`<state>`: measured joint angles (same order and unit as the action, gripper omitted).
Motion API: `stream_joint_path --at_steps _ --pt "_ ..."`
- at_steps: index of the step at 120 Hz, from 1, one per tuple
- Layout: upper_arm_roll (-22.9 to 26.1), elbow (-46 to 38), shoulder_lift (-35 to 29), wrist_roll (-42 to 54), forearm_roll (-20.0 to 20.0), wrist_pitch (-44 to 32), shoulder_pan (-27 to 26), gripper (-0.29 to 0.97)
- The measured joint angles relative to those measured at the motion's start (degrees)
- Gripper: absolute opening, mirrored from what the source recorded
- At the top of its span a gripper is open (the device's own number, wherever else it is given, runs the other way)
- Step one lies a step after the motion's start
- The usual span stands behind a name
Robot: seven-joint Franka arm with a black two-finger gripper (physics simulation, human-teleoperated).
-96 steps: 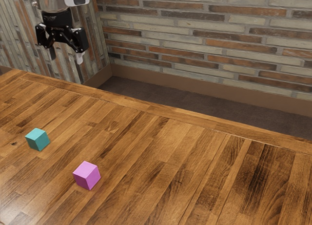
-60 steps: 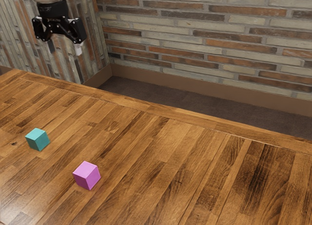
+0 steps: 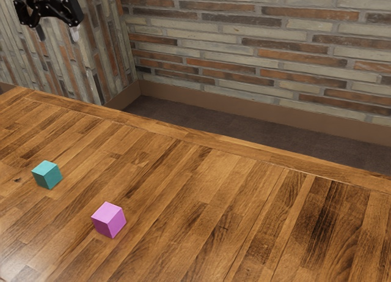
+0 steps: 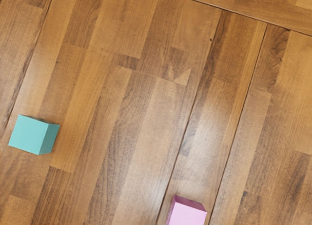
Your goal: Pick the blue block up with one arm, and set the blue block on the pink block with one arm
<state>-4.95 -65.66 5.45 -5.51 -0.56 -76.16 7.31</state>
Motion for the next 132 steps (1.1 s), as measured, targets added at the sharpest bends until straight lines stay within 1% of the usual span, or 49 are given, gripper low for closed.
stream_joint_path --at_steps 13,21,33,45,61,69,76,91,104,120,132 --pt "0.1 -0.2 0.1 1.3 -0.1 -0.8 1.9 0.68" --pt "0.1 -0.8 0.1 2.0 -0.8 -1.3 2.8 0.68" --pt "0.3 -6.5 -0.9 3.0 -1.5 -3.1 4.0 0.68" --pt "0.6 -15.1 -4.0 3.7 -0.8 -7.0 5.6 0.68" --pt "0.7 -24.9 -5.9 4.5 -0.2 -12.6 7.1 0.68" --pt "0.7 -30.6 -7.1 4.9 -0.3 -16.3 7.7 0.68" --pt "0.8 -35.0 -8.1 5.2 -1.3 -19.8 8.3 0.68" --pt "0.8 -40.7 -8.3 7.4 -2.6 -27.2 9.2 0.68" --pt "0.8 -44.1 -6.8 10.4 -3.0 -33.0 10.3 0.68" --pt "0.8 -46.5 -4.6 14.8 -3.5 -37.8 12.3 0.68" --pt "0.8 -49.2 -4.6 17.7 -5.1 -40.4 14.0 0.68"
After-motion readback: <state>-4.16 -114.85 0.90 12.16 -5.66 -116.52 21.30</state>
